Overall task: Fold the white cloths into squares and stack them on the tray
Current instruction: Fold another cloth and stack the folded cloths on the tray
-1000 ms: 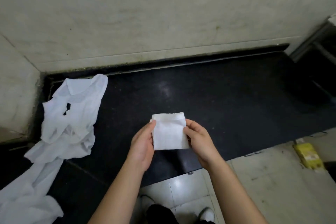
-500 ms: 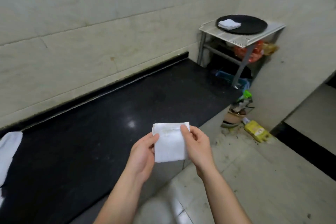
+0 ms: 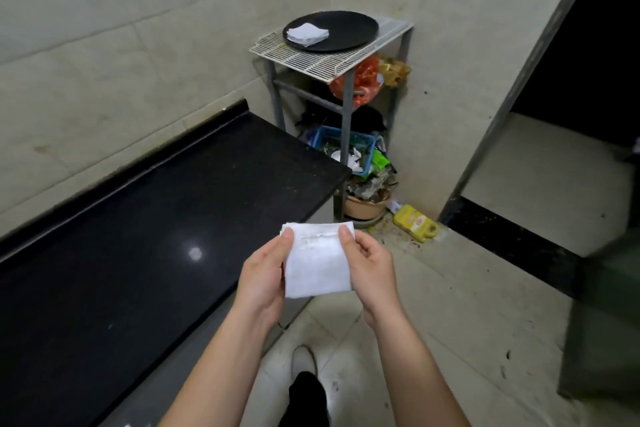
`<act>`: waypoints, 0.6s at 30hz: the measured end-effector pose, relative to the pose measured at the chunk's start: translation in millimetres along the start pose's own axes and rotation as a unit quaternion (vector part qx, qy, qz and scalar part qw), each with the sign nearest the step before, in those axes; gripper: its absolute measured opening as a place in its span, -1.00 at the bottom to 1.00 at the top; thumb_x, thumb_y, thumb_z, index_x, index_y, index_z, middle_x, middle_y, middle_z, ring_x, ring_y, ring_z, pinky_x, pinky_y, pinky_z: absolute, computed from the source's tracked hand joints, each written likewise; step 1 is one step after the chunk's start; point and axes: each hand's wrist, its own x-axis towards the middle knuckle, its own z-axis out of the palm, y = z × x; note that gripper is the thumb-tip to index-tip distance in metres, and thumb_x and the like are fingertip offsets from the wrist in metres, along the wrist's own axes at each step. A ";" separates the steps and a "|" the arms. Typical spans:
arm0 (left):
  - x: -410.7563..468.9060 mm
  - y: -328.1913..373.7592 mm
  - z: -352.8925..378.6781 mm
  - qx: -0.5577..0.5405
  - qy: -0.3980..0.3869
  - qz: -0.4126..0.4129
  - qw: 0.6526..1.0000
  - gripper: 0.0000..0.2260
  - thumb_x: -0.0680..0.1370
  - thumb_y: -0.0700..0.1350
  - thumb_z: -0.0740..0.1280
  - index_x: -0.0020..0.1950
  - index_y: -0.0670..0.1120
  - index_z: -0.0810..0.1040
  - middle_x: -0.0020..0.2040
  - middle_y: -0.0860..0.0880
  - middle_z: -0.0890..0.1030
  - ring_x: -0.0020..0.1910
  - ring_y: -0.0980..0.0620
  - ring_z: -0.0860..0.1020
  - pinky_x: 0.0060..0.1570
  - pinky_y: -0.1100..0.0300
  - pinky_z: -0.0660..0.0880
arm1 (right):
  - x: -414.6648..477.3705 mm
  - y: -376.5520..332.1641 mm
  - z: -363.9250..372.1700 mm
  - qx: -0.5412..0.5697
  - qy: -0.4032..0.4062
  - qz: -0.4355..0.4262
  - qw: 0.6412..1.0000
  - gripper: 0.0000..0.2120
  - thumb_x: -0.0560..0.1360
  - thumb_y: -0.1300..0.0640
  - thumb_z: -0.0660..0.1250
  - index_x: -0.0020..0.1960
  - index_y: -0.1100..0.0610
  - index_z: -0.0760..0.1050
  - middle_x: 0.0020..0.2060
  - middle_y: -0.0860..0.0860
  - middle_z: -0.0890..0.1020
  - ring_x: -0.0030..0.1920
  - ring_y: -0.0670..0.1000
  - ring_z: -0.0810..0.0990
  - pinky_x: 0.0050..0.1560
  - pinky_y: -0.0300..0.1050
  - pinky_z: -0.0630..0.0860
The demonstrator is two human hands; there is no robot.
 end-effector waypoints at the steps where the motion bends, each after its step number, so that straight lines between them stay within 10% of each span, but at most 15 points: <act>1: 11.7 1.9 4.8 0.000 -0.003 0.000 1.000 -0.69 0.63 -0.01 0.30 0.16 -0.22 0.65 0.07 -0.19 0.71 0.08 -0.17 0.68 0.09 -0.06 0.61 | 11.0 -2.7 0.0 -0.001 -0.002 0.002 1.000 -0.74 0.60 -0.06 0.35 -0.03 0.10 0.69 -0.14 0.04 0.75 -0.12 -0.01 0.71 -0.08 -0.03 0.60; 18: 296.4 137.2 164.0 0.035 -0.086 0.060 0.994 -0.79 0.57 0.01 0.39 0.02 -0.10 0.73 0.00 -0.11 0.73 0.06 -0.14 0.68 0.14 -0.17 0.59 | 317.6 -147.5 4.8 -0.073 0.105 -0.096 0.987 -0.70 0.61 -0.08 0.32 -0.09 0.07 0.71 -0.12 0.06 0.75 -0.13 -0.05 0.67 -0.05 0.03 0.61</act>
